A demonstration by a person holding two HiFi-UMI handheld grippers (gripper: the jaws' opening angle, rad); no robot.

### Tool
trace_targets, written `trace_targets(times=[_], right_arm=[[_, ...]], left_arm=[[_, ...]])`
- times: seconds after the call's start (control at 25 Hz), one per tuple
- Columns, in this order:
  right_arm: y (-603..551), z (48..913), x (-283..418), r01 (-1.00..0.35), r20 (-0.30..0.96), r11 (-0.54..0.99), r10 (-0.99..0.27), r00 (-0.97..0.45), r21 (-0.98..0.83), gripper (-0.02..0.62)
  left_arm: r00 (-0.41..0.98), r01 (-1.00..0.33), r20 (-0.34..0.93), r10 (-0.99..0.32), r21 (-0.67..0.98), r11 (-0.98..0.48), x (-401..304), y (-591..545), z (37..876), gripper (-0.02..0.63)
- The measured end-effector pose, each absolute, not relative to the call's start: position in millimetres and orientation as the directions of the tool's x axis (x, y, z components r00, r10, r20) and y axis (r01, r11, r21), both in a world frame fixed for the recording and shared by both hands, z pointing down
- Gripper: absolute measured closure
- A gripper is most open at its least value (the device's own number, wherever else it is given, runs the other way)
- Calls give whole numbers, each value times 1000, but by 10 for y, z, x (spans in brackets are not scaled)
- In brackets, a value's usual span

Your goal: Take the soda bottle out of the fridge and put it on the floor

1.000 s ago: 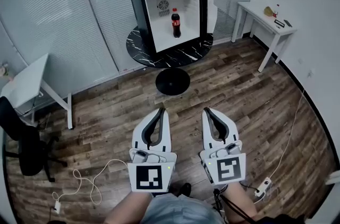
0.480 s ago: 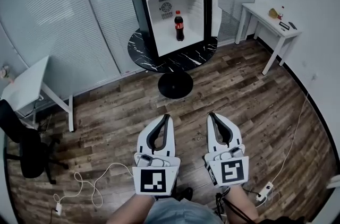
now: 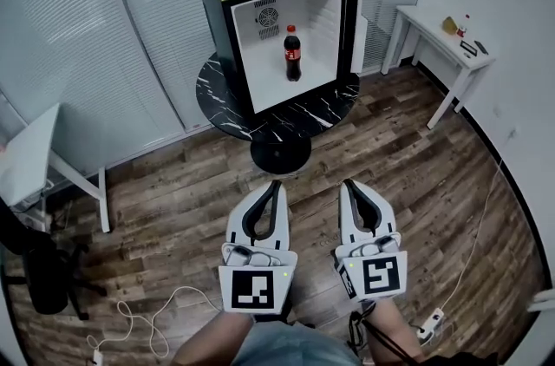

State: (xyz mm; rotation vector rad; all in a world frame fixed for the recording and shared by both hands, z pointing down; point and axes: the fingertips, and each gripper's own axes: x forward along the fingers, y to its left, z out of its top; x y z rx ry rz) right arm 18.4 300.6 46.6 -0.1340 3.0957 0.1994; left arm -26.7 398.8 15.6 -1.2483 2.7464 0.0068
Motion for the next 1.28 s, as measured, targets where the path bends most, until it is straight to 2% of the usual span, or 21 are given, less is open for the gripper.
trace_targets(times=[0.48,1.0,1.28], right_arm=[[2554,84,-922,-161,-100,974,-147,-984,159,583],[1957,350,-1473,-207,-60,969,-200,-978,137,583],[1365,571,-2049,-165,-40,981,-162,-986,101,582]], left_arm=[[-596,-790,-175,-784,-50,611,-1425,3526,-109,589],[-559,-825,-99,-823,-33,564,-1992,2880,315,589],[-579,-814,-44,-815,-36,580,-2492,2255,585,589]])
